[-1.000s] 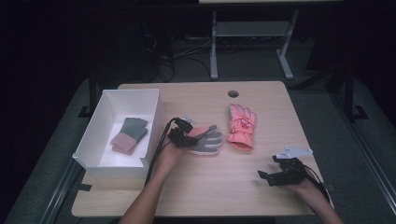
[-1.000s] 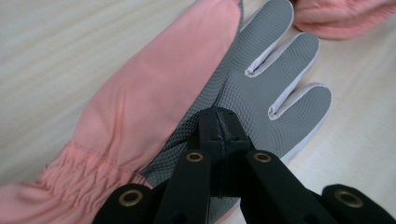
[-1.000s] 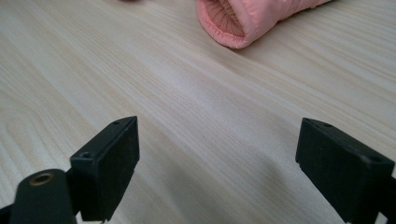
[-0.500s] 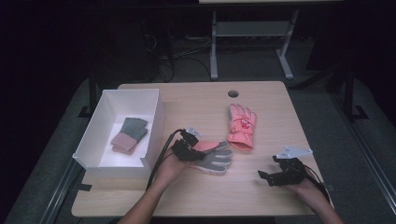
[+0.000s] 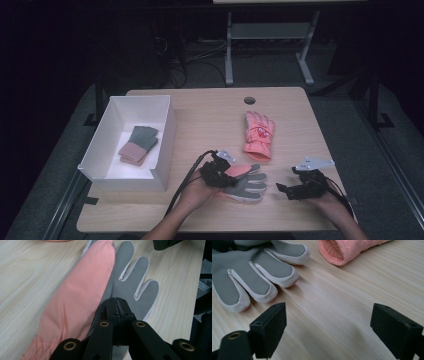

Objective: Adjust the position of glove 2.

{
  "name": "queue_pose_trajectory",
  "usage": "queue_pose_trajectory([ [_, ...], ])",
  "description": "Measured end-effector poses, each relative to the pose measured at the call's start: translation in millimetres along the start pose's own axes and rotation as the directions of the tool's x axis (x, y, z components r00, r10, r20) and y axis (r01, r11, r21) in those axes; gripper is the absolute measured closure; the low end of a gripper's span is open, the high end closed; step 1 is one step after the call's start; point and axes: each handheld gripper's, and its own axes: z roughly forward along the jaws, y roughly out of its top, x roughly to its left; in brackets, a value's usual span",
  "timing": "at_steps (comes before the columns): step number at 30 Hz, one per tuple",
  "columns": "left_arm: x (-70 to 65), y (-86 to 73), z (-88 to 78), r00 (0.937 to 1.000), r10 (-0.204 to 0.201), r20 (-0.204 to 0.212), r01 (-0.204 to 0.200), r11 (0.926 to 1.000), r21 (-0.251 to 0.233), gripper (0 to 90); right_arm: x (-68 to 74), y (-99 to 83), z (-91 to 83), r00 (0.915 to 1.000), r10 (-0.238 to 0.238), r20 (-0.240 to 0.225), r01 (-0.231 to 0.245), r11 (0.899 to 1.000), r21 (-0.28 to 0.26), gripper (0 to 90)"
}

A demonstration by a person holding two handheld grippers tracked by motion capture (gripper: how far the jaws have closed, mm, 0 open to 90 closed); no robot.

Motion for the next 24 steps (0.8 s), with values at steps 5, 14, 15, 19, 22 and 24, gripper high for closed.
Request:
queue_pose_trajectory([
  [5,6.4,4.3,-22.1,0.9998,-0.012,-0.015,0.011,0.998,-0.062,89.8,2.8,0.5,-4.9,0.9995,0.002,-0.031,-0.002,1.0,-0.001,13.9],
  [14,42.0,-4.0,-45.4,0.9913,-0.071,-0.111,0.057,0.9909,-0.122,89.8,34.0,10.0,-11.0,0.9808,-0.075,-0.18,0.072,0.997,-0.022,54.7],
  [15,45.6,-5.2,-45.0,0.9905,-0.08,-0.111,0.067,0.9902,-0.123,89.8,40.8,11.2,-8.0,0.9748,-0.09,-0.204,0.088,0.996,-0.015,62.4],
  [19,56.2,-10.1,-40.4,0.9881,-0.099,-0.117,0.087,0.9902,-0.11,89.8,62.3,16.1,0.4,0.9484,-0.14,-0.285,0.141,0.99,-0.016,85.8],
  [22,58.1,-13.5,-33.8,0.9852,-0.1,-0.139,0.088,0.9919,-0.092,89.8,78.0,18.9,7.8,0.927,-0.182,-0.328,0.189,0.982,-0.01,89.8],
  [24,59.2,-14.7,-30.7,0.9853,-0.089,-0.146,0.08,0.9943,-0.071,89.8,85.4,19.9,14.2,0.9184,-0.206,-0.338,0.22,0.975,0.004,89.8],
])
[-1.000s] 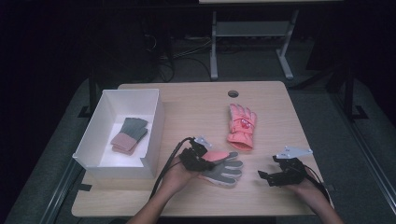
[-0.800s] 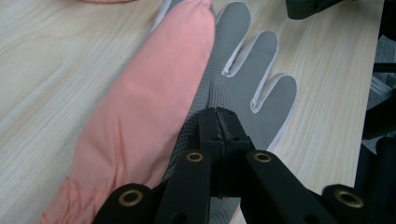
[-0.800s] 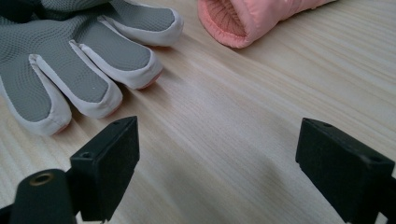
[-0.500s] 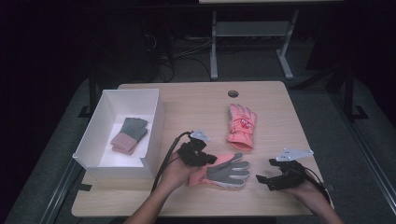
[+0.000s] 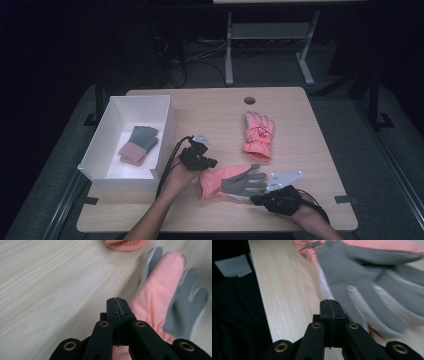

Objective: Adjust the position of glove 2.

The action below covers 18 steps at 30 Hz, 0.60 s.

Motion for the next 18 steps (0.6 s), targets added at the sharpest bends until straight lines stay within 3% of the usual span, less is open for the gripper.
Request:
queue_pose_trajectory([
  [5,-3.0,-1.6,2.6,0.9994,0.033,0.01,-0.034,0.9985,0.043,89.8,-3.1,2.1,10.0,0.9996,-0.012,0.024,0.011,0.999,0.03,89.7],
  [11,-9.4,-10.7,-5.2,0.9976,0.058,0.038,-0.06,0.9947,0.083,89.8,-13.1,1.8,7.9,0.998,0.023,0.059,-0.025,0.999,0.03,89.7],
  [13,-11.9,-13.8,-7.5,0.998,0.033,0.055,-0.037,0.9969,0.07,89.8,-15.7,3.0,10.0,0.9974,0.023,0.068,-0.026,0.999,0.037,89.7],
  [18,-18.0,-24.4,-12.9,0.9953,0.024,0.093,-0.03,0.9974,0.066,89.8,-21.4,8.0,15.0,0.9955,0.028,0.09,-0.031,0.999,0.037,89.8],
])
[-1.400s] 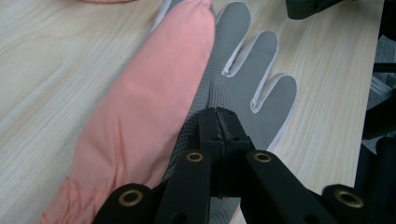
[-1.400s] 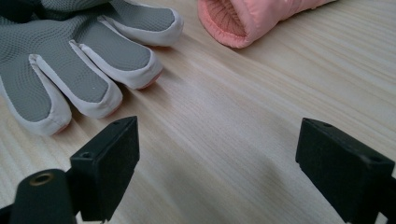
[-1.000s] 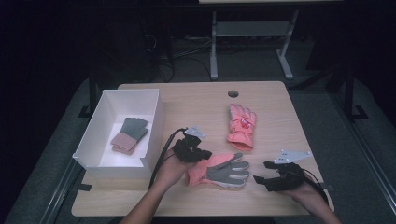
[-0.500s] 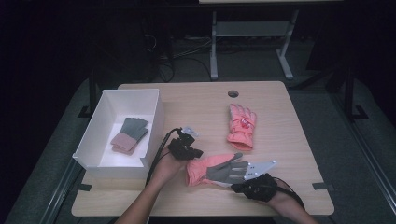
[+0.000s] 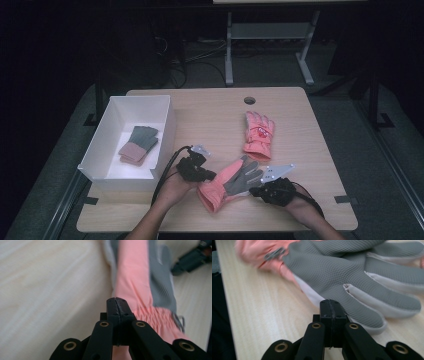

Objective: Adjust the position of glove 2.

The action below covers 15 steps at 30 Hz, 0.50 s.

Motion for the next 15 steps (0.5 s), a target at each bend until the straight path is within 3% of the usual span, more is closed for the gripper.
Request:
queue_pose_trajectory([
  [6,-8.2,-9.5,1.3,0.997,-0.017,0.075,0.017,0.9998,-0.009,89.7,-6.8,8.5,6.3,0.9995,0.007,0.03,-0.007,1.0,-0.002,90.0],
  [15,-19.6,-9.1,13.8,0.9902,0.01,0.14,-0.009,0.9999,-0.009,89.8,-18.4,15.7,9.3,0.9975,0.033,0.062,-0.032,0.999,-0.02,89.9],
])
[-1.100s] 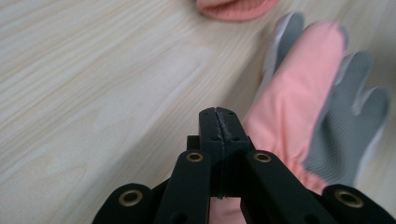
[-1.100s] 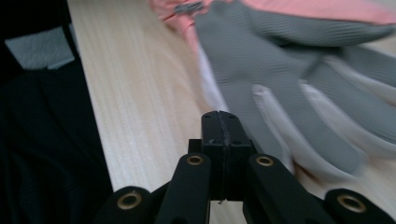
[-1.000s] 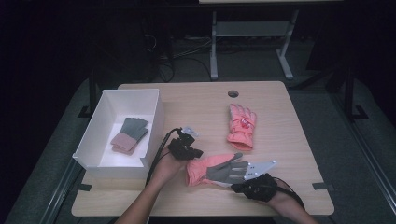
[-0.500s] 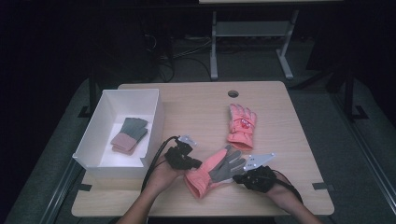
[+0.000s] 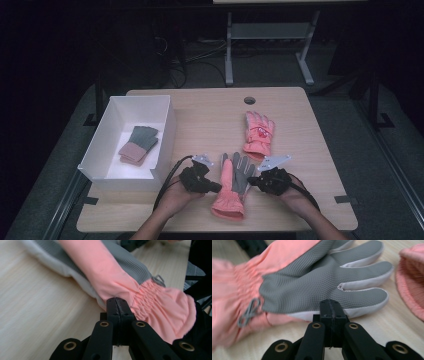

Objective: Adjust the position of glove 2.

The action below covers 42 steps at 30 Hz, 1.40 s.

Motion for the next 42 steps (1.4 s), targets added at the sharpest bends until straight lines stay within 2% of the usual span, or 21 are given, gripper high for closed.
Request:
queue_pose_trajectory([
  [9,-15.2,3.5,13.7,0.9978,0.055,0.037,-0.055,0.9984,0.009,89.8,-8.0,-0.8,-0.5,0.9993,0.033,0.015,-0.033,0.999,0.005,89.8],
  [17,-23.1,6.6,25.6,0.9941,0.085,0.068,-0.085,0.9964,-0.003,89.8,-14.3,10.7,10.1,0.9982,0.047,0.038,-0.047,0.999,0.015,89.8],
  [21,-26.1,8.1,28.6,0.9918,0.108,0.068,-0.108,0.9941,-0.003,89.8,-17.4,15.8,16.2,0.998,0.049,0.041,-0.049,0.999,0.009,89.2],
  [26,-26.3,7.7,26.1,0.9908,0.112,0.076,-0.112,0.9937,-0.009,88.9,-19.2,15.6,12.9,0.9966,0.065,0.05,-0.066,0.998,0.006,81.2],
  [29,-27.5,5.6,19.2,0.9893,0.124,0.078,-0.123,0.9922,-0.019,82.6,-21.0,16.4,8.5,0.9951,0.088,0.044,-0.088,0.996,0.003,72.6],
  [30,-27.3,4.7,17.0,0.9887,0.13,0.074,-0.129,0.9914,-0.021,78.6,-21.5,17.0,5.1,0.9956,0.084,0.041,-0.084,0.996,0.008,67.9],
  [33,-25.2,1.2,9.5,0.9894,0.135,0.053,-0.134,0.9907,-0.026,69.8,-21.0,18.4,0.5,0.9963,0.077,0.038,-0.078,0.997,0.011,62.8],
  [37,-23.2,-7.3,1.3,0.9919,0.127,0.002,-0.127,0.9912,-0.038,53.2,-20.2,23.6,-7.2,0.9957,0.088,0.026,-0.089,0.996,0.004,65.5],
  [38,-22.8,-10.2,0.1,0.9915,0.129,-0.011,-0.13,0.9909,-0.036,48.5,-20.9,25.8,-8.8,0.9964,0.078,0.031,-0.079,0.997,0.005,68.1],
  [39,-22.4,-13.1,-0.7,0.9908,0.133,-0.025,-0.134,0.9905,-0.031,45.0,-22.2,28.2,-10.3,0.9969,0.069,0.038,-0.069,0.998,0.006,72.6],
  [40,-21.6,-15.8,-1.6,0.9892,0.142,-0.039,-0.143,0.9895,-0.025,42.6,-23.9,30.5,-12.3,0.9963,0.08,0.032,-0.08,0.997,-0.001,76.9],
  [42,-21.1,-21.4,-3.7,0.9899,0.13,-0.058,-0.131,0.991,-0.027,36.9,-28.7,35.2,-15.6,0.9958,0.085,0.033,-0.085,0.996,-0.013,86.5],
])
